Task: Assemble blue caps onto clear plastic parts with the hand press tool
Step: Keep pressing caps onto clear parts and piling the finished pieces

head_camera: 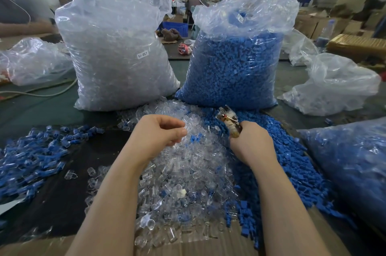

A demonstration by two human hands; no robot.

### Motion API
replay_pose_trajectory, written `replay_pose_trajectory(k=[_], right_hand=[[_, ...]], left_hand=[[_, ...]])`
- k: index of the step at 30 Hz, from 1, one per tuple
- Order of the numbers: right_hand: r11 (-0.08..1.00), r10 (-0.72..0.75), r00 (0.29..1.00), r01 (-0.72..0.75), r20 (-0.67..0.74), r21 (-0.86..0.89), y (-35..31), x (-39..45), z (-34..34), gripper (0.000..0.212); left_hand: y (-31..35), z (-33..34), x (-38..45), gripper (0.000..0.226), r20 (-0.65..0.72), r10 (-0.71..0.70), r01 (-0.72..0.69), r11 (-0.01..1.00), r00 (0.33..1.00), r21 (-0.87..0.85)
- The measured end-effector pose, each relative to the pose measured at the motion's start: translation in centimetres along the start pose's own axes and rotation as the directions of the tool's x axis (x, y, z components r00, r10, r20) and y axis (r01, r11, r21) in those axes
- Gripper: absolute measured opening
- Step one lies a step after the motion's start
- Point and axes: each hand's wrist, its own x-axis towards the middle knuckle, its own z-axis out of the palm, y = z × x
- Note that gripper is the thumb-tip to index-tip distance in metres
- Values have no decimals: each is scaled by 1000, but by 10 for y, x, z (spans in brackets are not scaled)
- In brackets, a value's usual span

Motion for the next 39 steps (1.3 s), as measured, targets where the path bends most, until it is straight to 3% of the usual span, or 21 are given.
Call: replay_pose_trajectory(k=[7, 12, 17, 22, 30, 32, 35, 39], right_hand=[[983, 141, 988, -133, 57, -129, 7, -2, -1, 23], [988, 128, 986, -118, 107, -100, 3, -5, 2, 21], [990, 93, 987, -78, 132, -113, 2, -6, 0, 27], [994, 78, 994, -72, 76, -83, 1, -6, -1, 21], [990, -30, 998, 38, -57, 139, -1, 2, -1, 12], [939, -44, 997, 65, -70, 337, -2, 2, -1, 7], [741, -51, 993, 108, -104, 663, -9, -2, -5, 9], [528, -107, 979, 202, -172, 825, -22, -11, -8, 15]], left_hand=[[2, 8, 2, 10, -20, -29, 29, 999, 999, -34], [1, 10, 3, 4, -37, -15, 13, 998, 999, -65], [2, 13, 3, 4, -58, 27, -25, 999, 998, 27], [4, 17, 1, 7, -100, 50, -46, 998, 994, 49], [5, 24, 1, 11, -79, 36, -38, 999, 996, -30], [6, 24, 1, 11, -82, 21, -28, 996, 996, -80], [9, 28, 0, 10, -77, -9, -10, 971, 997, -238], [15, 34, -3, 5, -39, -51, 29, 900, 998, -434]])
